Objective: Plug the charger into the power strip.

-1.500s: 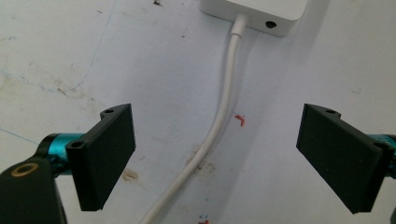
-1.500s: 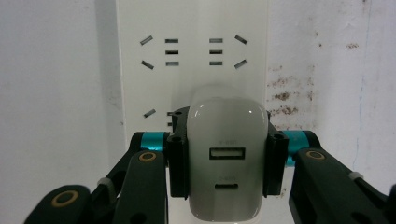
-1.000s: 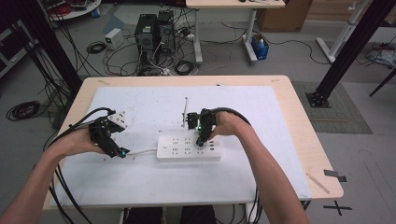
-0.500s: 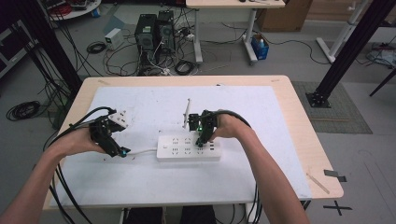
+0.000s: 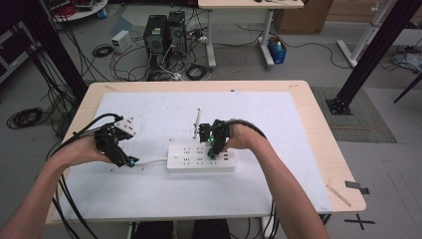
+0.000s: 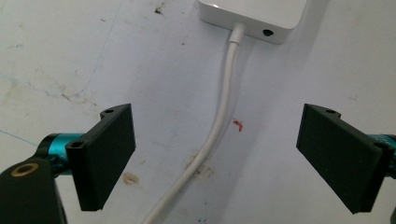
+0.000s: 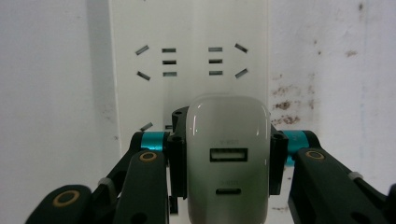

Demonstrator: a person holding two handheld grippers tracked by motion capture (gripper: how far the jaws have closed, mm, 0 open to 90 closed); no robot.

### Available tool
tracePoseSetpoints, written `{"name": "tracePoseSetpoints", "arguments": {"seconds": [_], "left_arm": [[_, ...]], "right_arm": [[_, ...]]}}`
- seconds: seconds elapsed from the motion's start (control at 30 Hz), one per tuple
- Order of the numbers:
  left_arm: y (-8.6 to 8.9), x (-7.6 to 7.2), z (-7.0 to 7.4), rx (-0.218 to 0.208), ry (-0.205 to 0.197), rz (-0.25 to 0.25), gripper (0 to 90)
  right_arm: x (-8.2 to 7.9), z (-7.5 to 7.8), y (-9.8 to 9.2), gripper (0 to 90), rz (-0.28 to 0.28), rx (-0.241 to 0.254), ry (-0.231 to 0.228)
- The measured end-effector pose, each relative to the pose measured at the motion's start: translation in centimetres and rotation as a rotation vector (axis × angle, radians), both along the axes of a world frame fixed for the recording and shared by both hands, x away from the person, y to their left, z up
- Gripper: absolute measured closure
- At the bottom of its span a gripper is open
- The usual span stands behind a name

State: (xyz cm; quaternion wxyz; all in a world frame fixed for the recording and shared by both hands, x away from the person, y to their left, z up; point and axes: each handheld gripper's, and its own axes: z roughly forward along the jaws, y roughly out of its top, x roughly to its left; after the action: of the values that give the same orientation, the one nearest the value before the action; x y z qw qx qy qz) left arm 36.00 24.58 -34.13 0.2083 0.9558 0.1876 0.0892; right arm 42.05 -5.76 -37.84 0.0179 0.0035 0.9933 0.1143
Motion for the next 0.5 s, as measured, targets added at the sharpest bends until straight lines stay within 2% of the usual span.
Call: {"name": "tracePoseSetpoints", "arguments": {"seconds": [0.1,0.23,0.5], "left_arm": [[0.1,-0.1,0.1,0.004,0.005,-0.003,11.7],[0.4,-0.1,0.7,0.01,-0.007,0.002,11.7],[1.2,-0.3,0.6,0.01,0.0,0.012,11.8]], "right_arm": [[0.3,-0.2,-0.4,62.7,-0.006,0.035,0.025],[0.2,-0.3,-0.7,62.6,-0.011,0.063,0.015],[0.1,-0.4,-0.7,62.2,-0.005,0.074,0.005]]}}
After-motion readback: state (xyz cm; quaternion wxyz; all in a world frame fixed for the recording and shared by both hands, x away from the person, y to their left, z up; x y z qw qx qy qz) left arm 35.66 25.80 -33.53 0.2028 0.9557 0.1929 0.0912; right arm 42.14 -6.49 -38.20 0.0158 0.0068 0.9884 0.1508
